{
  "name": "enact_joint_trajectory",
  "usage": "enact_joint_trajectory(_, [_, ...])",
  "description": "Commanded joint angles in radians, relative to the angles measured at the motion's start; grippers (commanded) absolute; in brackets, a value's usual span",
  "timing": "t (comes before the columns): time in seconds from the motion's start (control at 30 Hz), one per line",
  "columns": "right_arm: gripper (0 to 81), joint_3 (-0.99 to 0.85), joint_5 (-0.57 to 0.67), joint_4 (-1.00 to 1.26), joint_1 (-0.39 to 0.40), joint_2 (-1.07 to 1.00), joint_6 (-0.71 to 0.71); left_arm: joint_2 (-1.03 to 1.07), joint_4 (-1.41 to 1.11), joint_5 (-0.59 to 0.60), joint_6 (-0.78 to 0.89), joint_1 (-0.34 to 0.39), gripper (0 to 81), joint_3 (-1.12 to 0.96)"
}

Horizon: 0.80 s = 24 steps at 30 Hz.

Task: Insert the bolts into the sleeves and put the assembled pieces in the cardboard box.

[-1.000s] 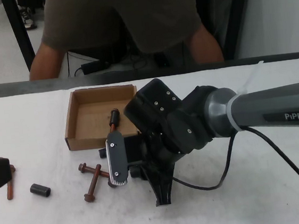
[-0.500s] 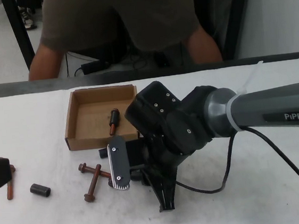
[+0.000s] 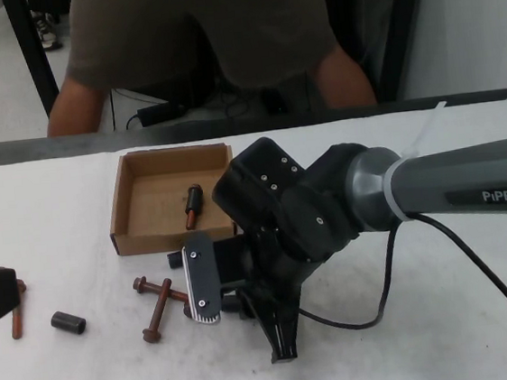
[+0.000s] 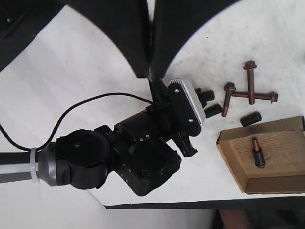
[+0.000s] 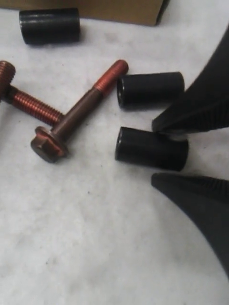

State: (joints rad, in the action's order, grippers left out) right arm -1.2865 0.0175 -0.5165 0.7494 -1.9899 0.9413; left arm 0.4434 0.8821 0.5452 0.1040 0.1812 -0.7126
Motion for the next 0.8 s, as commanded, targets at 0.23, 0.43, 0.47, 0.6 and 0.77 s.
enact_joint_trajectory(0.23, [28.4,-0.023,-0.036,-0.036,0.021,-0.054,0.009,-0.007,-0.003,-0.005,0.005,0.003,0.8,0.001])
enact_joint_trajectory(0.43, [8.7,-0.023,-0.062,-0.06,0.043,-0.054,0.009,-0.007,-0.003,-0.005,0.005,0.003,0.8,0.001])
enact_joint_trajectory(0.47, [2.7,-0.025,-0.074,-0.06,0.046,-0.054,0.009,-0.007,-0.003,-0.005,0.005,0.003,0.8,0.001])
enact_joint_trajectory(0.6, [0.0,-0.042,-0.148,-0.098,0.058,-0.05,0.009,-0.007,0.025,-0.005,0.004,0.003,0.8,0.001])
enact_joint_trajectory(0.77, [0.0,-0.093,-0.206,-0.21,0.084,-0.006,-0.075,-0.007,0.096,-0.002,0.01,0.003,0.8,-0.001])
